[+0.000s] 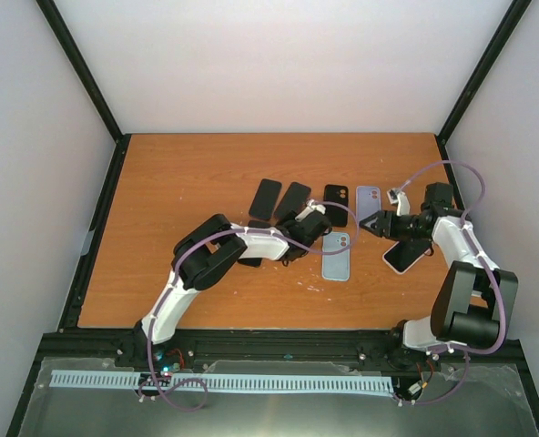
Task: Take the phone out of the phone case
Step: Place the phone at the center of the board.
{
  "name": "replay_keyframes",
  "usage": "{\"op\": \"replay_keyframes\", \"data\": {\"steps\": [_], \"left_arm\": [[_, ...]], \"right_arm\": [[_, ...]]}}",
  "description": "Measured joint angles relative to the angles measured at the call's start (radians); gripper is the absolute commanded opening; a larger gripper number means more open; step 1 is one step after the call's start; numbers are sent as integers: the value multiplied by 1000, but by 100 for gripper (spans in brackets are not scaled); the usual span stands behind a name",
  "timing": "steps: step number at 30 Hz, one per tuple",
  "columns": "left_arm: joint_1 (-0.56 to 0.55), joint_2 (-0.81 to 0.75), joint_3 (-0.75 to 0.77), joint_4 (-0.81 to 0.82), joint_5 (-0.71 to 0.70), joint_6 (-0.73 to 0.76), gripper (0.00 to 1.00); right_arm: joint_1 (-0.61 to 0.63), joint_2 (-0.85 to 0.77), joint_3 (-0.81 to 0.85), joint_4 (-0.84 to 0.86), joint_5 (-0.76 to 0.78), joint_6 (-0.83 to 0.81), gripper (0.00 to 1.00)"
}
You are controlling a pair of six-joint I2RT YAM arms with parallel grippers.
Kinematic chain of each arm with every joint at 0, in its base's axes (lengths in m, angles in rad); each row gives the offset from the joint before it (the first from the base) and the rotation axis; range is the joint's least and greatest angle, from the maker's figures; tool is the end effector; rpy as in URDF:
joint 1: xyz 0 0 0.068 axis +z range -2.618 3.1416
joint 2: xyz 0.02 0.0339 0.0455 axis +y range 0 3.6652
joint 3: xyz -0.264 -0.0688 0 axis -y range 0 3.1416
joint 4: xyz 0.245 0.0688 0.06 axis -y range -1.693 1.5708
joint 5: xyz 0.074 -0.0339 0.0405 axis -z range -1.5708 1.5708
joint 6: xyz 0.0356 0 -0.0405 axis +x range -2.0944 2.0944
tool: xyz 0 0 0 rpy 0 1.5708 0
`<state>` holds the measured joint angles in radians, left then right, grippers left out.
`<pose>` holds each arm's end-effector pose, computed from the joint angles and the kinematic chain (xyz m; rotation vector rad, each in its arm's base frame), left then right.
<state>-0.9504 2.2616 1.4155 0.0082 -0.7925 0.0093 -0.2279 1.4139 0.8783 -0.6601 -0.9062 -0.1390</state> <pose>0.2891 -0.3610 0.0997 0.6773 2.0396 0.4221 0.2549 -0.0304 0.2115 -0.1155 2.4209 1.0718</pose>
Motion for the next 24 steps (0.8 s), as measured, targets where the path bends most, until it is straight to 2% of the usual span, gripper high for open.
{"op": "replay_keyframes", "data": {"steps": [3, 7, 15, 20, 24], "left_arm": [[5, -18, -1, -11, 43, -24, 55], [10, -58, -13, -42, 127, -58, 66], [10, -238, -100, -72, 292, -151, 78], [10, -331, -142, -65, 381, -200, 84], [10, -359, -163, -61, 443, -233, 87]], "right_arm": [[-11, 10, 47, -41, 55, -18, 60], [-39, 14, 132, -98, 175, -77, 72], [-125, 46, 196, -215, 546, -246, 86], [-213, 177, 194, -271, 623, -288, 99], [-273, 305, 194, -313, 634, -294, 100]]}}
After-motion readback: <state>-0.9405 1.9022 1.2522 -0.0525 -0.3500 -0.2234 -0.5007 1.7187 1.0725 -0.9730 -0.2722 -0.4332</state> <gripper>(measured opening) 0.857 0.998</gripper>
